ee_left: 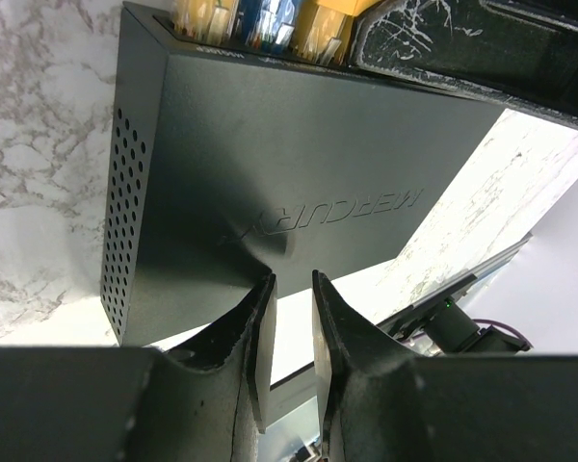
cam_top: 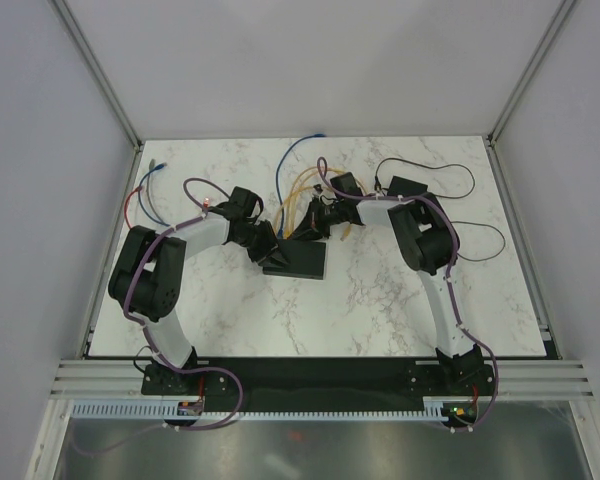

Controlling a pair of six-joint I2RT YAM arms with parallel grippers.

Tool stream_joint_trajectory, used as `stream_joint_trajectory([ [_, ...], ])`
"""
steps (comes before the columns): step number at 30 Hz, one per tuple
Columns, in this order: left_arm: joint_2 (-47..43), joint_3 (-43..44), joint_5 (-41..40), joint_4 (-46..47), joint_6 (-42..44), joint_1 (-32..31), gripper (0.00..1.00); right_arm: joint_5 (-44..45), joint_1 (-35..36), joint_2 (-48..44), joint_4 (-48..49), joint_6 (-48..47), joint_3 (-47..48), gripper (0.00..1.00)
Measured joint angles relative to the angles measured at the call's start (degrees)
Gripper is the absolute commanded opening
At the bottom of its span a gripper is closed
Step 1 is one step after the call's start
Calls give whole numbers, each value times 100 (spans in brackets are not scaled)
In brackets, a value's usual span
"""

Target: Pull the plug from the switch port

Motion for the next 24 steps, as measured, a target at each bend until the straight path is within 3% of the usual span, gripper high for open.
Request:
stream_joint_trajectory([
  [7, 4, 0, 7, -22, -2, 0, 30, 1169, 175, -671, 435, -39, -702, 0],
  [12, 7, 0, 9, -24, -2, 0, 30, 1434, 162, -678, 728, 503, -789, 0],
  [19, 13, 0, 11, -26, -2, 0, 29, 2247, 55, -645, 625, 595, -483, 0],
  [24, -4, 0, 15, -39, 13, -2, 32, 2293, -2, -662, 404, 313, -192, 0],
])
